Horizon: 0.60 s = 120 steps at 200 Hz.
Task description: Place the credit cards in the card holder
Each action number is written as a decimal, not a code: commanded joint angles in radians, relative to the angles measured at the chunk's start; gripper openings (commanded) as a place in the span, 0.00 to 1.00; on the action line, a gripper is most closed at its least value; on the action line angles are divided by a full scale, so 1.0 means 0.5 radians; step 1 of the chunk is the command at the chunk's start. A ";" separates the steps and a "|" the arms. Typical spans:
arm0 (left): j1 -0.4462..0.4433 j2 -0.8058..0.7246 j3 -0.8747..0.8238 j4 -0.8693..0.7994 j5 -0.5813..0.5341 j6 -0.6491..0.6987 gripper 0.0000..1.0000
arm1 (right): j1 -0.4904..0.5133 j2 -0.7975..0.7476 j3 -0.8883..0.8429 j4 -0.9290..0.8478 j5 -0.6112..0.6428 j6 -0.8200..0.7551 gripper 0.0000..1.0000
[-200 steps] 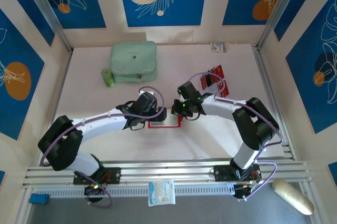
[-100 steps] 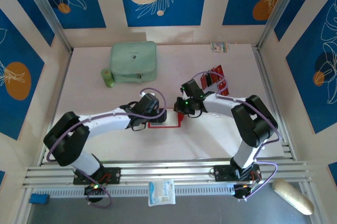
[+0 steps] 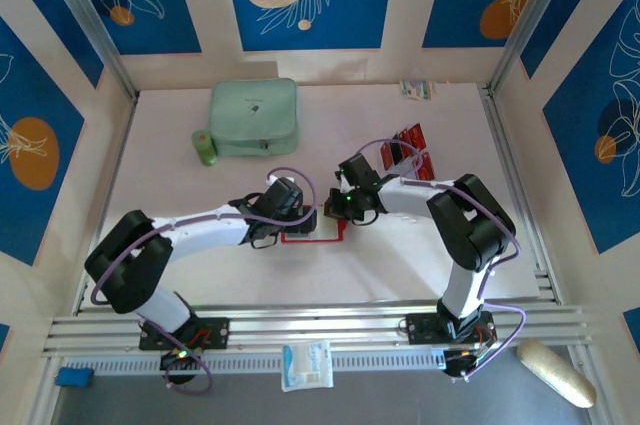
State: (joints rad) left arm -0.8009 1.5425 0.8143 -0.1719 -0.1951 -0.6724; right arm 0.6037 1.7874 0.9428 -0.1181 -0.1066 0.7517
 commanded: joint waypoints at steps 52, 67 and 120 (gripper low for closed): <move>-0.018 0.050 -0.024 0.067 -0.003 0.032 0.98 | 0.026 0.058 0.017 0.037 -0.118 0.061 0.02; -0.022 0.049 -0.030 0.082 0.001 0.035 0.98 | 0.026 0.058 0.013 0.055 -0.133 0.079 0.02; -0.027 0.056 -0.070 0.182 0.028 0.020 0.99 | 0.014 0.070 -0.005 0.106 -0.175 0.125 0.02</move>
State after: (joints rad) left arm -0.8032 1.5555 0.8017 -0.1173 -0.1913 -0.6724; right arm 0.6094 1.8046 0.9424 -0.0753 -0.1581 0.7940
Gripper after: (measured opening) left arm 0.987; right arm 0.061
